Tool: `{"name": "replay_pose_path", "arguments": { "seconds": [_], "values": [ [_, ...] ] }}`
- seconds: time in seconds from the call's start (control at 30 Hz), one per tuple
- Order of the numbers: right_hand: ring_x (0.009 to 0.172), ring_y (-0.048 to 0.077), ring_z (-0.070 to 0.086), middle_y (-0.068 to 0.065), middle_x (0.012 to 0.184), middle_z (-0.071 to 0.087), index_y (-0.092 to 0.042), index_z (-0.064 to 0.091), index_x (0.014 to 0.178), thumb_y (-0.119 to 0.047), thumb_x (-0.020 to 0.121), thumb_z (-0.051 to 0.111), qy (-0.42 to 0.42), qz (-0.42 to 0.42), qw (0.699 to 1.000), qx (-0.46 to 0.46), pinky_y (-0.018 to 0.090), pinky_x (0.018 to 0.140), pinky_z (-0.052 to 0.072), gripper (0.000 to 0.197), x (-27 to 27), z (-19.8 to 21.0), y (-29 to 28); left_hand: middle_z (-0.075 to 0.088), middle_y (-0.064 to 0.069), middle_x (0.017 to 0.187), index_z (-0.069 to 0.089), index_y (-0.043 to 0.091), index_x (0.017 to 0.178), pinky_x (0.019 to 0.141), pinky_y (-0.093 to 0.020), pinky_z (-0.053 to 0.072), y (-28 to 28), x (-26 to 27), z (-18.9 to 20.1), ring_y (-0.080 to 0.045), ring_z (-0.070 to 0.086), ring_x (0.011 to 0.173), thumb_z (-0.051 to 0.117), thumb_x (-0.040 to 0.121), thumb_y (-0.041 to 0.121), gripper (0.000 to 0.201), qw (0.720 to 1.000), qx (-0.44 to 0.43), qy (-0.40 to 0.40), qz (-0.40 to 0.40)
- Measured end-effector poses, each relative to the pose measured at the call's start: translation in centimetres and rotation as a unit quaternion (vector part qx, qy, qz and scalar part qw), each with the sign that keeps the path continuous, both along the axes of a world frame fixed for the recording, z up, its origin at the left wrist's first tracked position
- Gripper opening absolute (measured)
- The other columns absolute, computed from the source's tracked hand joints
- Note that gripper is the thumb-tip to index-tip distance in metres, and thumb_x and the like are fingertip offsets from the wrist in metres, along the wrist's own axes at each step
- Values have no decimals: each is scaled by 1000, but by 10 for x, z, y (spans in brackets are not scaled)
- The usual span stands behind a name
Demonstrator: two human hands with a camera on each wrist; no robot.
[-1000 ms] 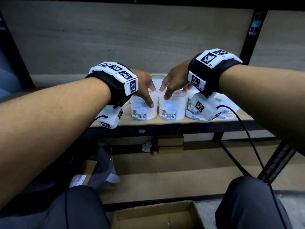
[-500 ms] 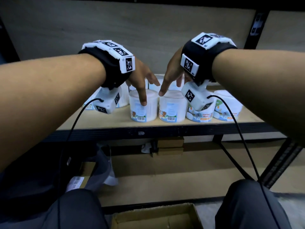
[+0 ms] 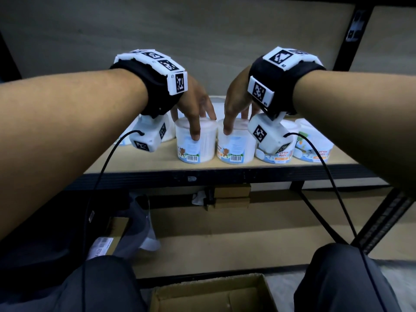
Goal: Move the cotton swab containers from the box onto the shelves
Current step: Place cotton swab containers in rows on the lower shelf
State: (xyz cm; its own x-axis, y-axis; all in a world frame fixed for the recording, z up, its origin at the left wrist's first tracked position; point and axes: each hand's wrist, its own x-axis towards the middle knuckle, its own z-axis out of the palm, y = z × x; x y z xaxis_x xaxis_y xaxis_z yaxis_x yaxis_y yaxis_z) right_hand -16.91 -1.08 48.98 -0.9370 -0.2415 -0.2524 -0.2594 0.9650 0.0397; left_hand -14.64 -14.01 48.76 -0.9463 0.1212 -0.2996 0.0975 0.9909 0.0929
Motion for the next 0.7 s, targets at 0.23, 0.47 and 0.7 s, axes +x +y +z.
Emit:
{"name": "replay_pose_path", "arguments": {
  "seconds": [0.23,0.47,0.7],
  "values": [
    [115,27,60,8,122,61,-22,60,126,-15,71,85,-30,46,997,-48,42,101,50,60,-6,-3,14,67,5,118,67,34,122,81,-42,60,1,4,-1,-25,64,107,95,53,32,74,999,14,12,44],
    [100,10,60,-1,137,55,-28,55,127,8,74,76,-81,115,987,-80,19,68,49,67,-14,-7,29,70,-9,103,73,13,103,54,-31,58,7,5,-5,-33,71,86,91,52,51,66,995,33,20,95],
    [122,10,48,-6,144,48,-28,52,132,9,76,74,-96,117,982,-112,14,69,43,71,-12,-8,36,68,-13,106,65,12,100,61,-30,58,12,0,-8,-27,69,76,86,49,64,75,993,16,35,115]
  ]
}}
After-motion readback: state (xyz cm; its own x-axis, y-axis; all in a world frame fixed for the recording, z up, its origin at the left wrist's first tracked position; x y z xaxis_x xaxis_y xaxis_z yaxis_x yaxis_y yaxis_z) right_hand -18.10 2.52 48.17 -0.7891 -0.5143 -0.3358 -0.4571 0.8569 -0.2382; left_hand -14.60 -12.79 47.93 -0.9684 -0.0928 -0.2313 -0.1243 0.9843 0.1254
